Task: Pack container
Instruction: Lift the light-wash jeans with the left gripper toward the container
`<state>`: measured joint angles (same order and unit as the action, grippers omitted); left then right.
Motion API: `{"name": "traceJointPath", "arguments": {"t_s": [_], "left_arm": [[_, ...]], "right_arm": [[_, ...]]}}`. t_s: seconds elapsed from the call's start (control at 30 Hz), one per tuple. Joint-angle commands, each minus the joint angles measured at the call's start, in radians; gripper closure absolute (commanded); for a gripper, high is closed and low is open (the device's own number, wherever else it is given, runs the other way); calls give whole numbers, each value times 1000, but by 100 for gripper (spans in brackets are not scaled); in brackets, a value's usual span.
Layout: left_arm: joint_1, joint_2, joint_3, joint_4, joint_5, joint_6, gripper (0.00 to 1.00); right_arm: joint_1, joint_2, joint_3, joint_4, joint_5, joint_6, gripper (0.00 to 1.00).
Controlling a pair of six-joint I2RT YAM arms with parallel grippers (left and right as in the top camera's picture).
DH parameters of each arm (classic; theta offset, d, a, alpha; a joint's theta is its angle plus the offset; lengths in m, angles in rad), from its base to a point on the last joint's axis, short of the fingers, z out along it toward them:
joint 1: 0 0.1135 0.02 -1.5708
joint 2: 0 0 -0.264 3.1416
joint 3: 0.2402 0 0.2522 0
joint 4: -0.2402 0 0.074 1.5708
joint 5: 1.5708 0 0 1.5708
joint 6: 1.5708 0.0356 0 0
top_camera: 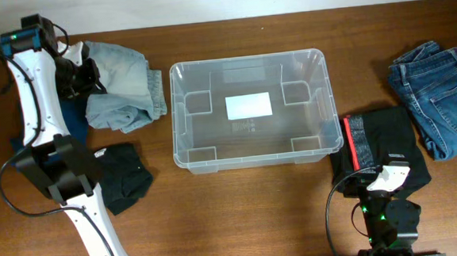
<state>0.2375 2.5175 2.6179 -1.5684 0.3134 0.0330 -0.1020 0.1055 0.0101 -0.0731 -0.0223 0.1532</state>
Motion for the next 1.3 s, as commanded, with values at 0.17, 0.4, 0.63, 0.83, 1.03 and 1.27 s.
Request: {"name": "traceJointPath", "arguments": {"t_s": [0.17,0.4,0.63,0.83,1.03,1.27], "left_arm": [[-20,-29,173,-42,5,-105,99],[-50,-82,296,-68,5,-133,100],[-88,-192,346,-64,5,-197,99],[-150,-321,346,-66,6,-201,100],[-274,-469,346,-30,33,-200,99],[-449,-487,341,-35,33,-189,100]], "right_arm": [[5,-8,-5,-6,9,-3,1],[5,-8,-5,-6,9,-3,1],[5,-8,-5,-6,9,-3,1],[5,-8,-5,-6,9,-3,1],[5,-8,-5,-6,9,-3,1],[5,-8,-5,-6,9,-3,1]]}}
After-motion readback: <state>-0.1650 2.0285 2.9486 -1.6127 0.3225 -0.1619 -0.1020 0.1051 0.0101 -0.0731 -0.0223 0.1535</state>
